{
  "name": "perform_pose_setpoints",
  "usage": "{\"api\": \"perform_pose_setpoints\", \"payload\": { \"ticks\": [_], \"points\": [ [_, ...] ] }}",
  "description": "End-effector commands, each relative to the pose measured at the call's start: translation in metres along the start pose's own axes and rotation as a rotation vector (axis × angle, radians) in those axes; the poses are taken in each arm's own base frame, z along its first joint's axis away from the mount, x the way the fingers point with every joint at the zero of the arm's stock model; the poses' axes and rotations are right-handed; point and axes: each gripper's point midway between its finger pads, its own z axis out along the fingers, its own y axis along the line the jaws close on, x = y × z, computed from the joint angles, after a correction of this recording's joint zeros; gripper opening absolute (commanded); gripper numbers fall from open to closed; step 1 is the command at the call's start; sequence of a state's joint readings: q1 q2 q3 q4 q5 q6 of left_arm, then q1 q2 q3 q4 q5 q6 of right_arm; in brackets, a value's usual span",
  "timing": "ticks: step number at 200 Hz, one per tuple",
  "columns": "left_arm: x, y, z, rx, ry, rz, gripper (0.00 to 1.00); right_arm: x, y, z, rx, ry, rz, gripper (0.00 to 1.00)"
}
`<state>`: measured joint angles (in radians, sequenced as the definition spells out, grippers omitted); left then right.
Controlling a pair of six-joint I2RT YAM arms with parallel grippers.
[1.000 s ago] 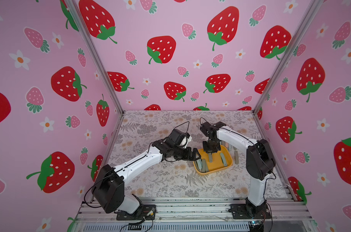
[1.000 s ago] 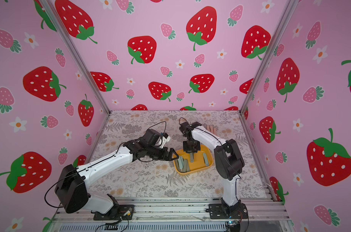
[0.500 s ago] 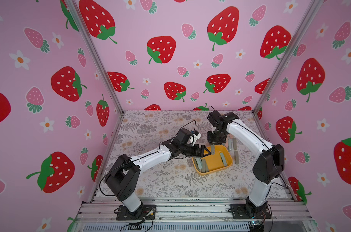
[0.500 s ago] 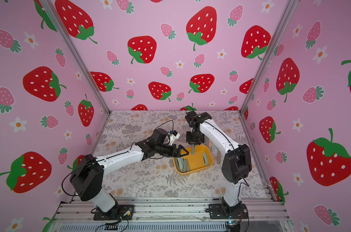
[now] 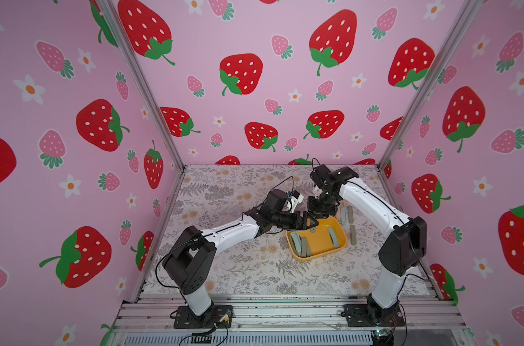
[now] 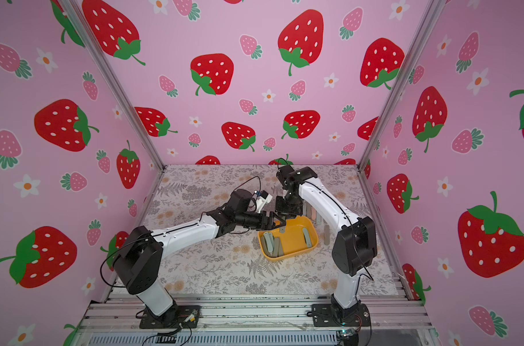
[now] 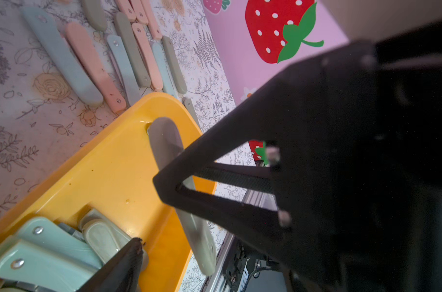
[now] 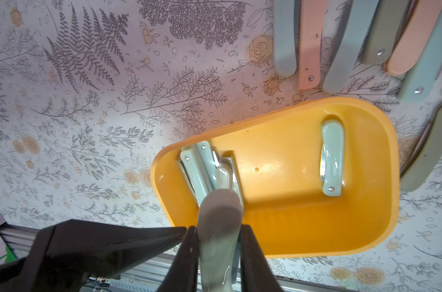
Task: Take the fruit knife out of the storage box
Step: Place the fruit knife at the center of the board.
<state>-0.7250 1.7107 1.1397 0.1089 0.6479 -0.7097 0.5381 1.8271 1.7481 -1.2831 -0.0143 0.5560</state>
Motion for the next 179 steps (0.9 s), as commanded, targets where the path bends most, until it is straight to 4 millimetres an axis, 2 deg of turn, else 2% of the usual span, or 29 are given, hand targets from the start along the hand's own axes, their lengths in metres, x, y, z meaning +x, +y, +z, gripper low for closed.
{"api": "perform_pose_setpoints", "payload": {
  "ticks": [1,33,52,74,88,119,123,159,167,179],
  "points": [
    [-0.013,-0.016,0.003,0.051,-0.023,0.029,0.75,0.004,0.009,-0.015,-0.086,0.002,0.04,0.19],
    [-0.015,-0.017,0.007,0.067,-0.017,0.019,0.59,-0.001,0.013,-0.018,-0.129,0.0,0.065,0.19],
    [-0.016,-0.017,0.008,0.07,-0.019,0.018,0.57,-0.004,0.014,-0.021,-0.132,-0.003,0.06,0.19],
    [-0.017,-0.019,0.008,0.073,-0.019,0.021,0.48,-0.005,0.015,-0.025,-0.138,-0.01,0.053,0.2],
    [-0.018,-0.02,0.008,0.076,-0.02,0.023,0.32,-0.005,0.015,-0.025,-0.136,-0.008,0.05,0.2],
    [-0.021,-0.022,0.009,0.082,-0.019,0.025,0.07,-0.004,0.016,-0.025,-0.145,-0.002,0.049,0.2],
    [-0.021,-0.022,0.008,0.082,-0.02,0.026,0.0,-0.004,0.016,-0.025,-0.146,-0.003,0.05,0.2],
    [-0.022,-0.023,0.005,0.08,-0.022,0.029,0.0,-0.004,0.009,-0.031,-0.119,-0.031,0.051,0.21],
    [-0.023,-0.023,0.003,0.076,-0.023,0.03,0.0,-0.005,0.006,-0.034,-0.106,-0.047,0.051,0.27],
    [-0.025,-0.022,0.001,0.068,-0.024,0.032,0.0,-0.006,0.0,-0.037,-0.081,-0.066,0.053,0.46]
  ]
}}
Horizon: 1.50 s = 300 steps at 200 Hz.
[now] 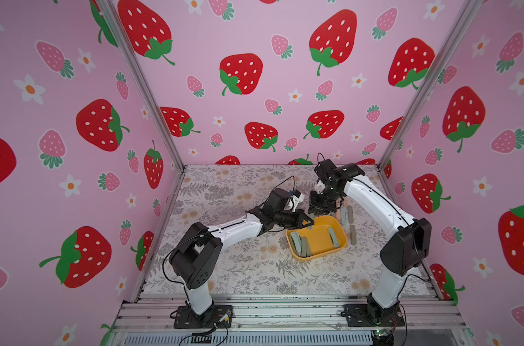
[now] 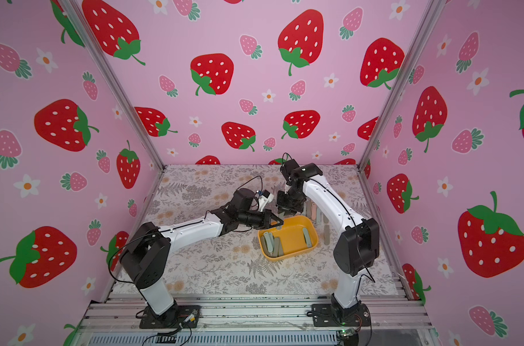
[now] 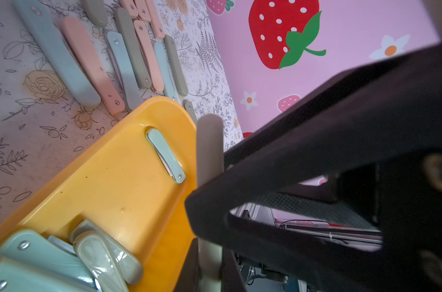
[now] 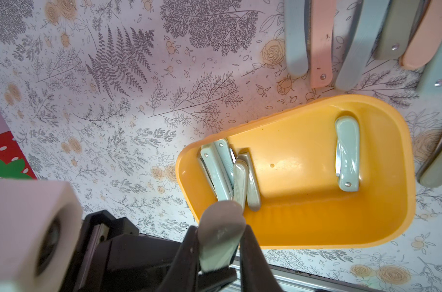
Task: Take the fruit knife out of the storage box
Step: Place the fruit knife at the center of the board.
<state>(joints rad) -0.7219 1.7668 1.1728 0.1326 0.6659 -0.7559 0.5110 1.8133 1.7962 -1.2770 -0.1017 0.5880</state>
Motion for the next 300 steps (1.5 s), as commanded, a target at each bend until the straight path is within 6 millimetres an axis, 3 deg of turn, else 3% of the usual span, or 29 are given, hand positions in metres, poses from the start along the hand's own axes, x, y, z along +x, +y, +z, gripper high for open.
{"api": "perform_pose_setpoints", "payload": {
  "ticks": [1,18,30,76,107,148,188,192,217,300],
  "points": [
    [-0.018,-0.029,-0.01,0.056,-0.031,0.079,0.0,0.001,-0.01,-0.02,0.027,-0.057,-0.004,0.48],
    [-0.024,-0.026,-0.014,0.047,-0.036,0.078,0.0,0.0,-0.021,-0.026,0.068,-0.09,0.011,0.75],
    [-0.029,-0.021,-0.014,0.035,-0.036,0.07,0.0,-0.001,-0.034,-0.031,0.106,-0.123,0.038,1.0],
    [-0.069,-0.004,0.008,0.009,-0.02,0.053,0.0,0.002,-0.072,-0.033,0.125,-0.163,0.143,0.99],
    [-0.112,0.015,0.03,0.021,-0.028,0.019,0.0,-0.005,-0.079,-0.032,0.106,-0.184,0.158,0.99],
    [-0.171,0.057,0.058,0.033,-0.074,-0.093,0.0,-0.021,-0.086,-0.027,0.133,-0.176,0.149,0.99],
    [-0.202,0.077,0.077,0.077,-0.09,-0.144,0.0,-0.033,-0.11,-0.034,0.198,-0.216,0.208,0.99],
    [-0.198,0.093,0.085,0.07,-0.08,-0.168,0.0,-0.034,-0.112,-0.035,0.202,-0.221,0.215,0.99],
    [-0.196,0.113,0.093,0.076,-0.085,-0.222,0.01,-0.038,-0.123,-0.038,0.205,-0.241,0.251,0.99],
    [-0.163,0.155,0.117,0.071,-0.01,-0.357,0.05,-0.038,-0.129,-0.022,0.189,-0.188,0.285,0.99]
  ]
}}
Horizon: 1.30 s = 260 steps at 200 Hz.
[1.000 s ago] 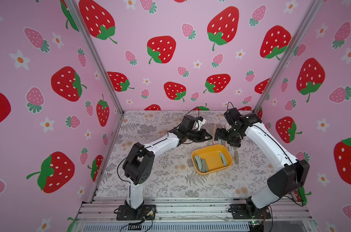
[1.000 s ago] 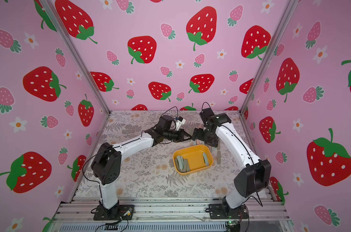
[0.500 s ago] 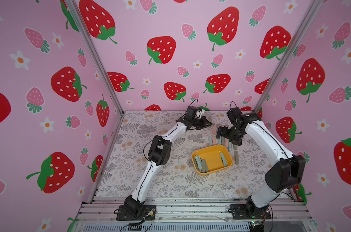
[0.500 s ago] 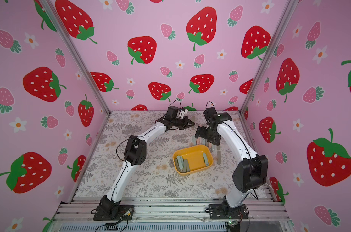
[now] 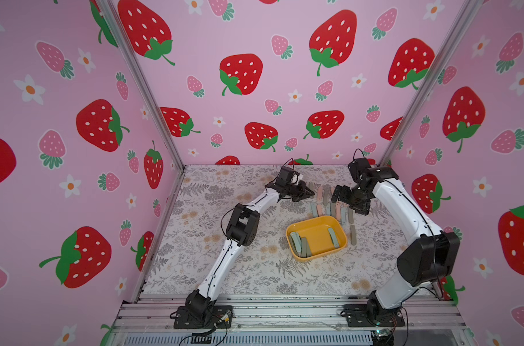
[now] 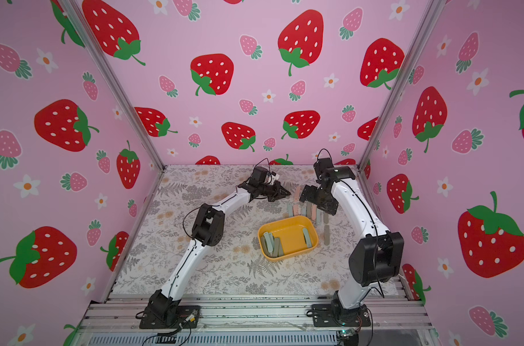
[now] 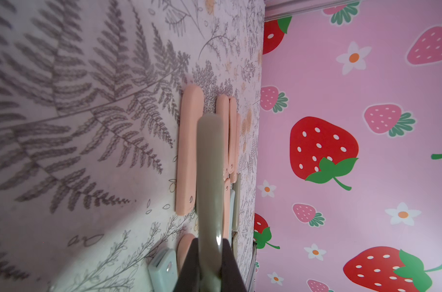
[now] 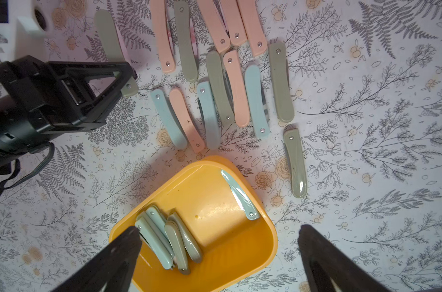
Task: Take the fruit knife out of the storage box
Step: Place the fruit knife at the center of the board.
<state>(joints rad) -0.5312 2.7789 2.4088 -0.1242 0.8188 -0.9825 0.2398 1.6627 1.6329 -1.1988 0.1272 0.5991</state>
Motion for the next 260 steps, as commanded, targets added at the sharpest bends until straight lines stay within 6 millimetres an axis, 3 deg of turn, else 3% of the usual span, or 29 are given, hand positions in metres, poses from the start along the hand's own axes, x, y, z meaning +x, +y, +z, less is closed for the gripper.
{"api": "perform_pose_setpoints", "payload": {
  "ticks": [1,40,90,138,156,188,193,203,229,260],
  "points": [
    [0.006,0.004,0.007,0.035,0.031,-0.033,0.04,0.003,0.001,0.005,-0.008,0.025,0.006,0.99],
    [0.007,0.018,0.013,0.039,0.035,-0.073,0.11,0.002,-0.002,0.003,-0.001,0.02,0.002,0.99],
    [-0.006,0.028,0.018,0.081,0.0,-0.13,0.18,0.004,-0.008,-0.002,0.007,0.02,0.001,0.99],
    [-0.004,0.032,0.018,0.09,0.016,-0.152,0.54,0.009,-0.012,-0.006,0.008,0.017,0.004,0.99],
    [0.002,0.033,0.012,0.075,0.027,-0.149,0.59,0.009,-0.011,-0.006,0.001,0.017,0.007,0.99],
    [0.019,0.037,-0.015,0.008,0.029,-0.14,0.64,0.008,-0.004,-0.001,-0.032,0.025,0.0,0.99],
    [0.018,0.025,-0.025,0.009,0.017,-0.124,0.64,0.009,-0.002,0.0,-0.039,0.029,-0.002,1.0],
    [0.024,0.026,-0.038,-0.011,0.009,-0.119,0.65,0.012,0.0,0.005,-0.047,0.043,-0.008,0.98],
    [0.037,0.013,-0.074,-0.038,-0.013,-0.078,0.67,0.025,0.003,0.02,-0.037,0.07,-0.046,0.87],
    [0.061,-0.021,-0.116,-0.084,-0.013,0.026,0.7,0.049,0.012,0.037,0.011,0.082,-0.151,0.72]
  ]
}}
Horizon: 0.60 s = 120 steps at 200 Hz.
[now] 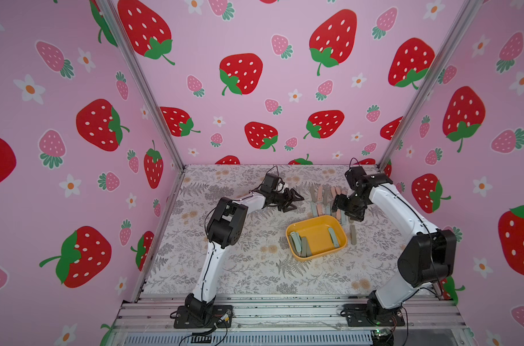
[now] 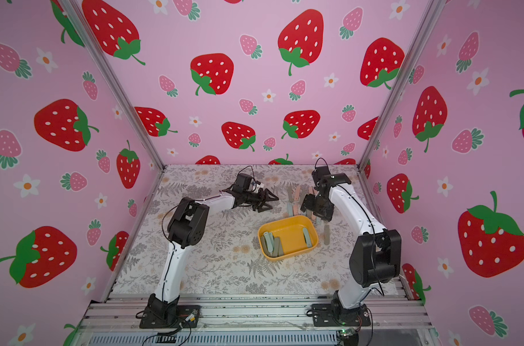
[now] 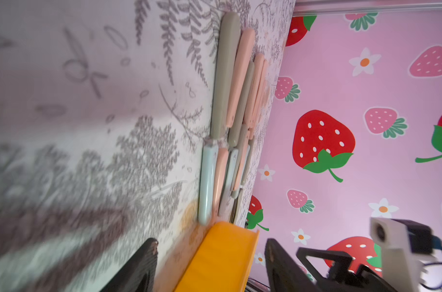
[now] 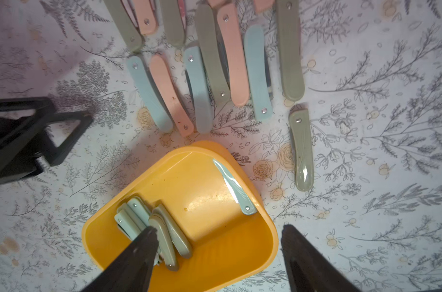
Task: Take the fruit knife out of the storage box
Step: Pick up the fruit knife from the storage box.
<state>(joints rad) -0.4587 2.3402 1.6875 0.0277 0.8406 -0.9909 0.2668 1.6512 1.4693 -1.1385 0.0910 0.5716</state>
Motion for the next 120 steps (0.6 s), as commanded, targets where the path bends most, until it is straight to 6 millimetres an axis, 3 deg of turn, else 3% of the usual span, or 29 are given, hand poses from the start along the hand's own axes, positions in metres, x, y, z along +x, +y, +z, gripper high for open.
{"api": "perform_pose_setpoints", "payload": {
  "ticks": [1,30,58,100,120],
  "points": [
    [0.016,-0.037,-0.036,-0.018,-0.021,0.167,0.7,0.014,0.014,0.004,0.005,-0.013,-0.091,0.71],
    [0.057,-0.052,-0.077,-0.09,-0.012,0.265,0.72,0.036,0.021,0.028,0.071,0.014,-0.169,0.67],
    [0.101,-0.05,-0.107,-0.136,0.009,0.305,0.72,0.043,0.016,0.046,0.162,0.012,-0.197,0.67],
    [0.155,-0.043,-0.134,-0.197,0.041,0.362,0.76,0.039,0.009,0.068,0.26,0.01,-0.231,0.69],
    [0.171,-0.04,-0.142,-0.2,0.052,0.365,0.78,0.04,0.012,0.08,0.269,0.03,-0.235,0.71]
  ]
}}
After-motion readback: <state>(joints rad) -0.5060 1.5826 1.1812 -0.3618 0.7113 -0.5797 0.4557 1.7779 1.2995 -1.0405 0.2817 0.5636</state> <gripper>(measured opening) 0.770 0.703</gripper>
